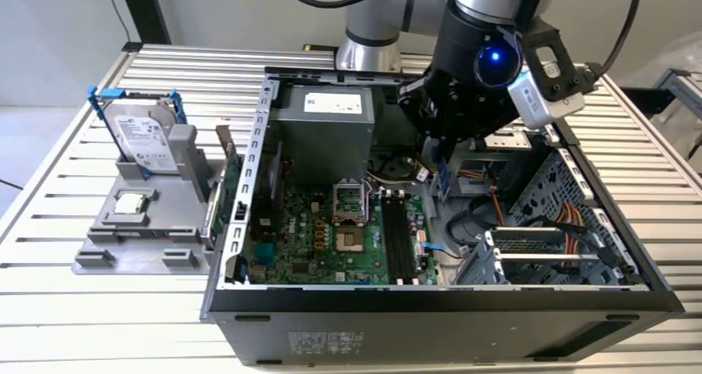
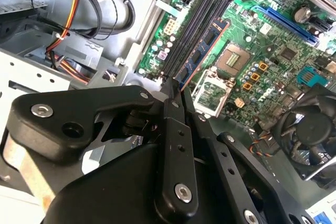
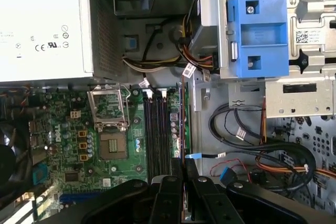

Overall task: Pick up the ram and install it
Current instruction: 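Insert the ram into the slot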

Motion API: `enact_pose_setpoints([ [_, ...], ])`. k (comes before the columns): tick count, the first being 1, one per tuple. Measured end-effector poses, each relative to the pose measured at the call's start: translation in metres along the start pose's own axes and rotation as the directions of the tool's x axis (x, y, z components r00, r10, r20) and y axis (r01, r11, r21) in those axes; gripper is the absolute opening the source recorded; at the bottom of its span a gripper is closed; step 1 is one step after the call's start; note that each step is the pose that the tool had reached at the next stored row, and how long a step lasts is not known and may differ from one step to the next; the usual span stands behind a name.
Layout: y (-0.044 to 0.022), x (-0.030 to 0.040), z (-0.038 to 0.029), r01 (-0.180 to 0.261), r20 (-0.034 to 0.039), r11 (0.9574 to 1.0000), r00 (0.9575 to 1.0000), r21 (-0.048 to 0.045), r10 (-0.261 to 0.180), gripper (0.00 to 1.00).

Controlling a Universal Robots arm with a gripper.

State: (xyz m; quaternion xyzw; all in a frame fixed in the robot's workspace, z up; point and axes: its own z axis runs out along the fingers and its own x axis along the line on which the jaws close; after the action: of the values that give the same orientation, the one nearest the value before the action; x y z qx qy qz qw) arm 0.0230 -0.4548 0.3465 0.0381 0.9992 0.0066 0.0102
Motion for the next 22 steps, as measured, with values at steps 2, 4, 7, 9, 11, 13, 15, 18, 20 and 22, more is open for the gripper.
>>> enact_pose_setpoints([
  [2,-0.0016,-0.0001,0.0007,0.000,-0.0001,1.0000,1.0000,-0.0006,0.000,0.00],
  [4,-0.0029,-0.0001,0.0038,0.000,-0.0002,1.0000,1.0000,-0.0038,0.000,0.00],
  [7,-0.0060,-0.0003,0.0082,0.000,-0.0006,1.0000,1.0000,-0.0060,0.000,0.00],
  [9,-0.0070,-0.0002,0.0114,0.000,-0.0006,1.0000,1.0000,-0.0062,0.000,0.00],
  [11,-0.0080,-0.0003,0.0149,0.000,-0.0006,1.0000,1.0000,-0.0061,0.000,0.00],
  [13,-0.0083,-0.0002,0.0185,0.000,-0.0006,1.0000,1.0000,-0.0061,0.000,0.00],
  [15,-0.0087,-0.0002,0.0222,0.000,-0.0006,1.0000,1.0000,-0.0062,0.000,0.00],
  [18,-0.0100,-0.0002,0.0258,0.000,-0.0006,1.0000,1.0000,-0.0062,0.000,0.00],
  [20,-0.0106,-0.0002,0.0291,0.000,-0.0007,1.0000,1.0000,-0.0062,0.000,0.00],
  [22,-0.0117,-0.0003,0.0309,0.001,-0.0007,1.0000,1.0000,-0.0063,-0.001,0.00],
])
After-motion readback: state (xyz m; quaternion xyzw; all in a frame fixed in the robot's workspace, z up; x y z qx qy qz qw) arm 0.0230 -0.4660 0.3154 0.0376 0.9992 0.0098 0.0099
